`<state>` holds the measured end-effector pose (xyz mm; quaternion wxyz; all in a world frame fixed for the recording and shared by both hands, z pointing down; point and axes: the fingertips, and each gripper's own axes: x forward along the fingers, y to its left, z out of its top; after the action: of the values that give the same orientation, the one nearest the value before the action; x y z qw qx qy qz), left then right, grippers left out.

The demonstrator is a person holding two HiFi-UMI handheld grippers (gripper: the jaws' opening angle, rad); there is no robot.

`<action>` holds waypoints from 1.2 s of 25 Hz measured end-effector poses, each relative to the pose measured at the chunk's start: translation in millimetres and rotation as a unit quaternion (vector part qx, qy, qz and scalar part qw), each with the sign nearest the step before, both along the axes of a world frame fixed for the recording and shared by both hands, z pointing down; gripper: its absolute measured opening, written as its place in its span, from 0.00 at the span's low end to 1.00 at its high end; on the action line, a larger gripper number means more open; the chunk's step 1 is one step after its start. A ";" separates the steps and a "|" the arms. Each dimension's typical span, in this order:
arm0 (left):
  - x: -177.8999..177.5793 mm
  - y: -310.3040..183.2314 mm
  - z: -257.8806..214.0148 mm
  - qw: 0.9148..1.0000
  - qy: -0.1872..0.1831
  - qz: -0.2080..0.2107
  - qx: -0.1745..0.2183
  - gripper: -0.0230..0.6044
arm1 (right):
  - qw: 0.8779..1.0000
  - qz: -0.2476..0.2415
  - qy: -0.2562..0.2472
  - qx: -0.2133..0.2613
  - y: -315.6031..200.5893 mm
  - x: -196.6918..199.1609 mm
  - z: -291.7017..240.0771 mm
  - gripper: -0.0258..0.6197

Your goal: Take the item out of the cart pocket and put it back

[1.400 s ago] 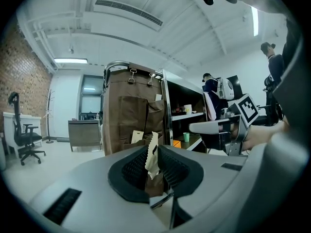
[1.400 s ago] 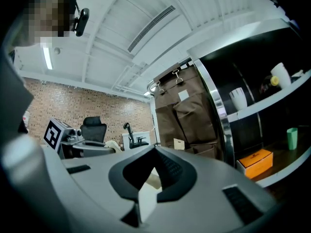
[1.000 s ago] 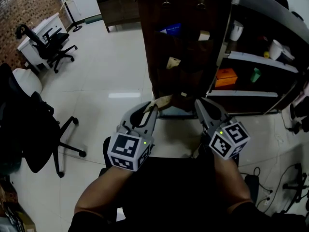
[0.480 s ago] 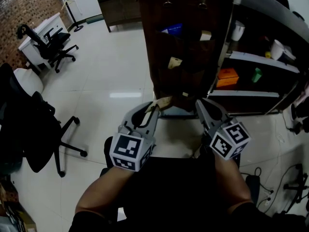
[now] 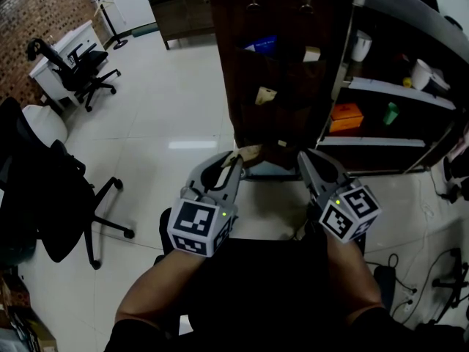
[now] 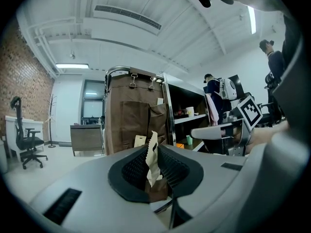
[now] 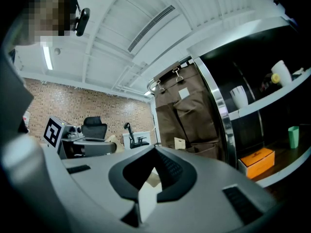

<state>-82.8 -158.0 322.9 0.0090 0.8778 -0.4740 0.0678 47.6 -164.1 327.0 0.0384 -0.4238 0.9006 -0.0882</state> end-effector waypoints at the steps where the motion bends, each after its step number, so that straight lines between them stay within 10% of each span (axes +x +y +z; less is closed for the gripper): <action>1: 1.1 -2.4 -1.5 1.000 -0.001 0.001 0.002 0.11 | 1.000 0.000 0.000 0.000 -0.3 0.3 -0.1 0.06; 30: 43.0 -165.1 75.5 0.995 -0.099 0.008 -0.029 0.11 | 0.999 0.021 -0.005 -0.027 -31.3 26.6 26.1 0.06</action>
<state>-39.8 -323.1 398.4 -0.0127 0.8702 -0.4629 0.1684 74.1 -195.4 353.2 0.0332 -0.4429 0.8887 -0.1135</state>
